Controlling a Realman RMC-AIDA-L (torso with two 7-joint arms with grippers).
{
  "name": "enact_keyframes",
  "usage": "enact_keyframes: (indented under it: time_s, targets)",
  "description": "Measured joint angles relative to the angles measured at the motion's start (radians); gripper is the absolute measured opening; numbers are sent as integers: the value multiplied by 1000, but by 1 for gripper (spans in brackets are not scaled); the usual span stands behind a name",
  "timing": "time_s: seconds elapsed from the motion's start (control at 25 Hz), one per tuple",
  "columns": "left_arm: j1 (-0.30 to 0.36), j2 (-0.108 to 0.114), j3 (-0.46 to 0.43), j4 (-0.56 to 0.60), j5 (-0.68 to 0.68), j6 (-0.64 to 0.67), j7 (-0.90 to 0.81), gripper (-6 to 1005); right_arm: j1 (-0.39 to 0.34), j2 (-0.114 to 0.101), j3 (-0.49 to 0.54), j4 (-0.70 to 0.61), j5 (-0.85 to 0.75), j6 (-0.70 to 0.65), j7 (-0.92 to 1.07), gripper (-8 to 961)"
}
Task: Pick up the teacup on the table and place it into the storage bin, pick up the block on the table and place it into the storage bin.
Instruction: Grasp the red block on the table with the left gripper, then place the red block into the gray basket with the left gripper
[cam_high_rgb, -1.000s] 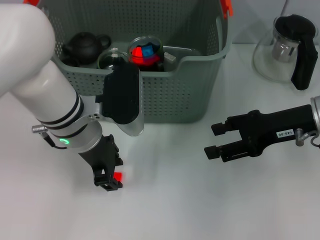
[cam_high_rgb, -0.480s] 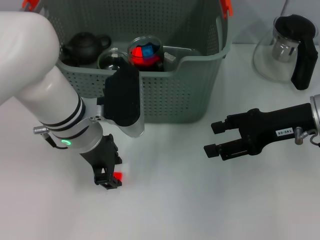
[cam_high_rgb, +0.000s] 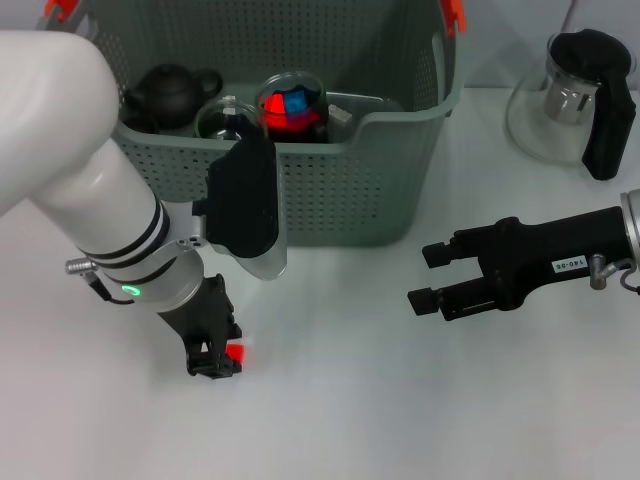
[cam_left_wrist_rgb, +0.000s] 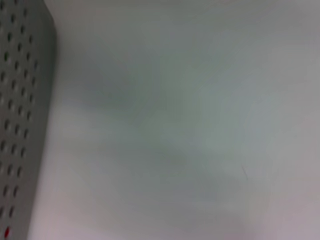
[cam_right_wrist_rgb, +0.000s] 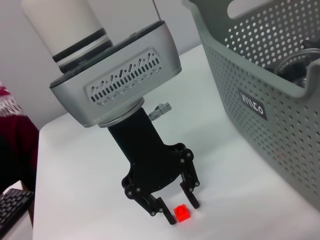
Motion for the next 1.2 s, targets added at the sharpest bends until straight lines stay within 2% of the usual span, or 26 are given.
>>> enact_keyframes:
  time_s: [0.08,0.52,0.72,0.84,1.0,1.12,1.2]
  targets:
    - [0,0,1,0,0,1,0,379,0,0,0,0,0,0,0,833]
    - [4,-1,6,13,-7,7,0,297,-1,0,0,0,2,1,0,832]
    - [14,-2,-2,42,-11,14,-5,227,-1,0,0,0,2,1,0,832]
    - [17,-2,-24,87,-31,80,-8,185,-1,0,0,0,2,1,0,832]
    - [-3,1,-149,186,-156,283,-9,206,-1,-1,0,0,2,-3,0,832]
    - [-56,5,-338,243,-320,453,-19,223,-1,-1,0,0,1,-6,0,833]
    - [-113,10,-493,264,-411,511,-51,233,-1,-1,0,0,-1,-7,-3,833]
